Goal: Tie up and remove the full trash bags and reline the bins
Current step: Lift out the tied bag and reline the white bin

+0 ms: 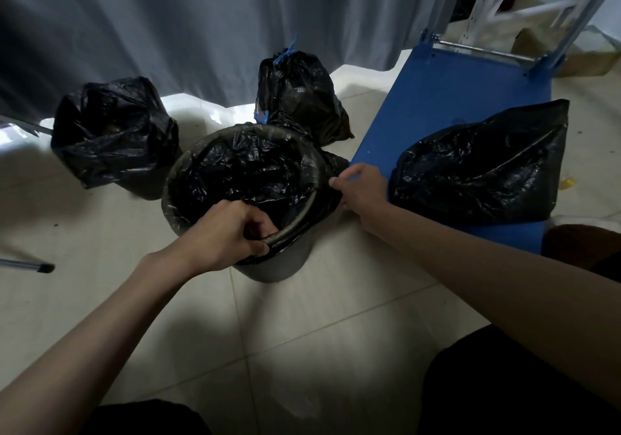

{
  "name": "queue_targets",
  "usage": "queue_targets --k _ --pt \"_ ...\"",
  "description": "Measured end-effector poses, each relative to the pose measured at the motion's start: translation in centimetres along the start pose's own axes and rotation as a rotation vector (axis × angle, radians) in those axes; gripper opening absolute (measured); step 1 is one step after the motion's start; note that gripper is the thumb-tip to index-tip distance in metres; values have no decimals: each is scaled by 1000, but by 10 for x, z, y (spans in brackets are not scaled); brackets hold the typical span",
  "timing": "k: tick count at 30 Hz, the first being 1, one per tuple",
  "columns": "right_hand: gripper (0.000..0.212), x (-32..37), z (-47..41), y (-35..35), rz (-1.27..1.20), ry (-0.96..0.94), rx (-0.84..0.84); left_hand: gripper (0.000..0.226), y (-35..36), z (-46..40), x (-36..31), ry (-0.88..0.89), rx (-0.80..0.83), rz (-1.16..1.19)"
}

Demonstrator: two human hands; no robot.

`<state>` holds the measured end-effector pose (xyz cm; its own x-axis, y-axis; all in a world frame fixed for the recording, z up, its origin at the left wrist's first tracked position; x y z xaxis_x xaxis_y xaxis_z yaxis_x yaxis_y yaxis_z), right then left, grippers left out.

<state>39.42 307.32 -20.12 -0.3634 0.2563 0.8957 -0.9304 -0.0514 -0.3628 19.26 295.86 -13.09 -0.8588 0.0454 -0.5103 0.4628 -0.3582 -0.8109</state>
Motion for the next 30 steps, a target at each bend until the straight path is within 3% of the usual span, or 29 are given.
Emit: queue_targets --k 3,5,7,9,12,14,16,23,27,30 --pt "23 -1 -3 3 -63 45 42 21 0 1 -1 2 8 -17" --pt "13 -16 -1 7 -137 244 151 21 0 1 0 -4 39 -39" --pt "6 -36 8 12 -29 393 327 23 1 2 4 -21 104 -60" --pt "13 -44 10 15 43 366 391 27 0 4 9 -45 184 -127" --pt "20 -25 9 18 -149 255 340 39 0 7 13 -136 255 -238" --pt "19 -8 15 20 -281 209 396 70 1 4 2 -133 166 -177" --pt "14 -3 18 23 -266 175 442 87 4 -1 -15 -66 5 -119" --pt "20 -10 21 29 -292 190 471 51 31 -15 -34 56 -137 -86" --pt "28 -8 21 26 -324 180 457 24 32 -14 -37 88 -94 -117" --pt "33 -3 18 29 -282 142 432 24 27 -12 -31 15 16 -94"
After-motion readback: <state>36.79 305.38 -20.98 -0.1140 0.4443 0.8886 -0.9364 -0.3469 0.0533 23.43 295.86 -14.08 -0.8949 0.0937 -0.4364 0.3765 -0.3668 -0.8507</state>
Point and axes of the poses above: each hand's wrist, its own z-axis away from the middle knuckle, its own y-axis out of the palm, x = y × z, the point moved 6 cm from there along -z, towards the middle knuckle, and after that the axes turned 3 degrees about x, right-handed, at the moved point
